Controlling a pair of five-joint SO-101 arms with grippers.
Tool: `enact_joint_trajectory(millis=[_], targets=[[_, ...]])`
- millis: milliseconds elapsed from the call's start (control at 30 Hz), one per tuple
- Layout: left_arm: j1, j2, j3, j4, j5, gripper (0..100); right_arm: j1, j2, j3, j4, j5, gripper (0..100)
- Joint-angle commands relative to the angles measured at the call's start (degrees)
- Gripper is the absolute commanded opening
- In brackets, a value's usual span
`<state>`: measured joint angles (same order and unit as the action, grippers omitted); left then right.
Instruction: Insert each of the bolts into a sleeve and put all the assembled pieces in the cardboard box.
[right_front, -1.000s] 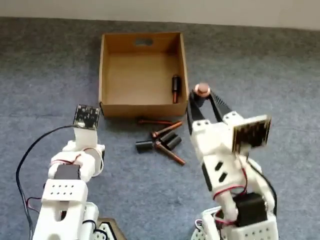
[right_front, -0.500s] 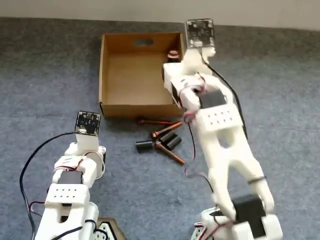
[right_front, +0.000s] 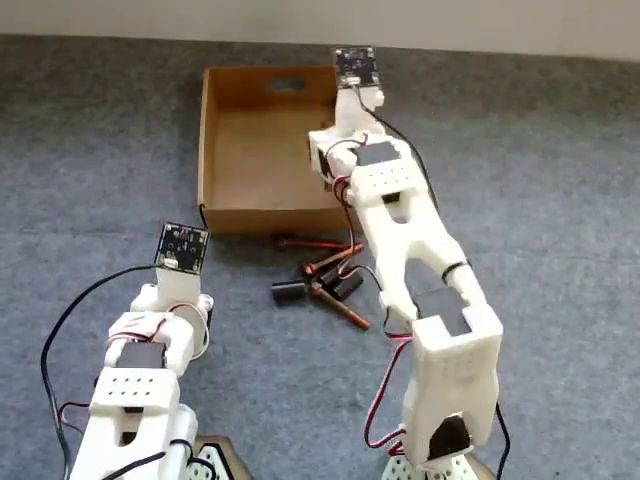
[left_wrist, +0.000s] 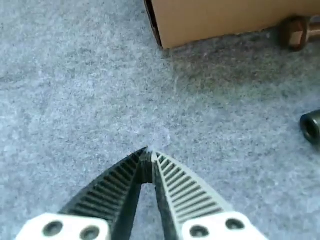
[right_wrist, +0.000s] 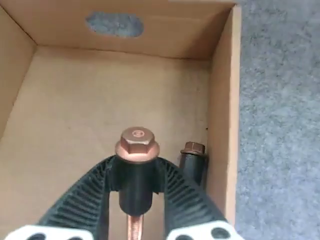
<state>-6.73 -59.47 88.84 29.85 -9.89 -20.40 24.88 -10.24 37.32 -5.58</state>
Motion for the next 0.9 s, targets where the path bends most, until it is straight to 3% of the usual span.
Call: enact_joint_trajectory(millis=[0,867], targets=[[0.8,-0.9,-0.2,-1.0,-0.4,1,-0.5,0.8,-4.2,0.1,-0.5,0.6],[0.8,-0.9,-0.1,-1.0,-0.4,1,-1.6,10.0,-4.7,2.7,-0.7,0.6]])
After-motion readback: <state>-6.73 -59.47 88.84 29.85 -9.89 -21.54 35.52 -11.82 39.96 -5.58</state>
